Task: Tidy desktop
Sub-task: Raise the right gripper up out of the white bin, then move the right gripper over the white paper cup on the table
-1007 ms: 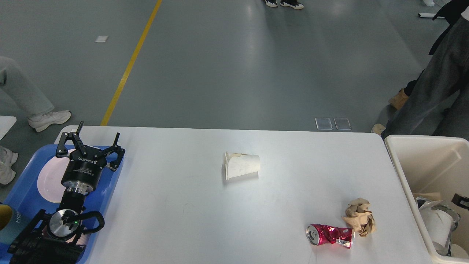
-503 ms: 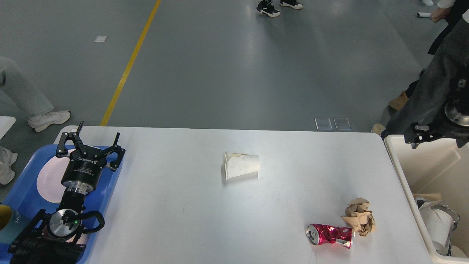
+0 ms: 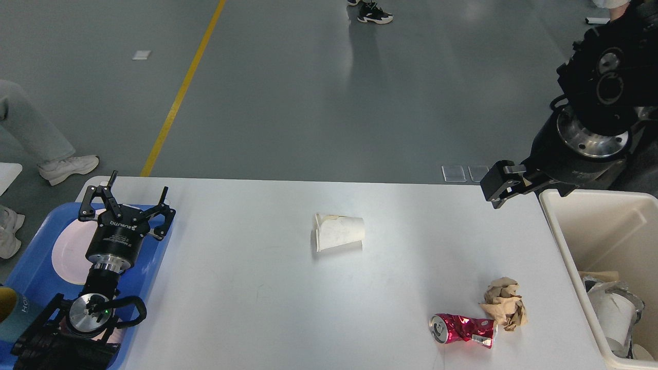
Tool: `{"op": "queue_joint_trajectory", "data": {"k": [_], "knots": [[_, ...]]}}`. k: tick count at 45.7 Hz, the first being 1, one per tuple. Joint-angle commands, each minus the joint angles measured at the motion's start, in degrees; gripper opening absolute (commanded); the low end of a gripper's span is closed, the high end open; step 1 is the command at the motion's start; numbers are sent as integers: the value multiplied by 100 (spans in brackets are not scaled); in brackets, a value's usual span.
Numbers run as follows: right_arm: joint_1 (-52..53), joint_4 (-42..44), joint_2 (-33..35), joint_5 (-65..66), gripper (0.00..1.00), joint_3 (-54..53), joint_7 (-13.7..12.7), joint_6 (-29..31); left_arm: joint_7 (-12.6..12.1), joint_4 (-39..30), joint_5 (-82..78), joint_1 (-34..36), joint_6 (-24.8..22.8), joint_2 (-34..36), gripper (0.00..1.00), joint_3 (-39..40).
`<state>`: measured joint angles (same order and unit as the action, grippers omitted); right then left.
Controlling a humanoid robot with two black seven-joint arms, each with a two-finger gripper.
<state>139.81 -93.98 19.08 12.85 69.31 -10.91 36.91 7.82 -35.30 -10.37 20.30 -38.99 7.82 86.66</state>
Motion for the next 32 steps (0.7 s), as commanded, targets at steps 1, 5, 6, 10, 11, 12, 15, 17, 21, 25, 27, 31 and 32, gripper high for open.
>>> {"op": "queue_joint_trajectory", "data": {"k": [1, 5, 6, 10, 11, 12, 15, 17, 21, 25, 27, 31, 32], "knots": [[292, -253, -413, -414, 100, 310, 89, -342, 1, -3, 0, 0, 6, 0, 96, 0], [310, -244, -475, -441, 100, 363, 343, -360, 1, -3, 0, 0, -3, 0, 96, 0], [310, -244, -475, -441, 100, 363, 431, -369, 1, -3, 0, 0, -3, 0, 96, 0], [310, -226, -528, -441, 100, 363, 713, -413, 1, 6, 0, 0, 6, 0, 96, 0], [310, -217, -554, -441, 100, 355, 731, -421, 1, -3, 0, 0, 6, 0, 96, 0], [310, -209, -572, -441, 100, 355, 731, -439, 1, -3, 0, 0, 6, 0, 96, 0], [293, -165, -581, -380, 100, 285, 713, -614, 1, 6, 0, 0, -3, 0, 96, 0], [284, -95, -581, -380, 100, 258, 713, -755, 1, -3, 0, 0, 6, 0, 96, 0], [56, 466, -624, -380, 100, 65, 713, -1002, 1, -3, 0, 0, -3, 0, 96, 0], [-243, 1091, -695, -292, 100, -190, 739, -984, 1, -3, 0, 0, -3, 0, 96, 0], [-453, 1346, -756, -91, 100, -269, 757, -984, 1, -3, 0, 0, -3, 0, 96, 0], [-1094, 1987, -888, 787, 100, -690, 801, -993, 1, -3, 0, 0, -12, 0, 96, 0], [-1270, 2163, -949, 1033, 100, -848, 818, -993, 1, -3, 0, 0, -12, 0, 96, 0]]}}
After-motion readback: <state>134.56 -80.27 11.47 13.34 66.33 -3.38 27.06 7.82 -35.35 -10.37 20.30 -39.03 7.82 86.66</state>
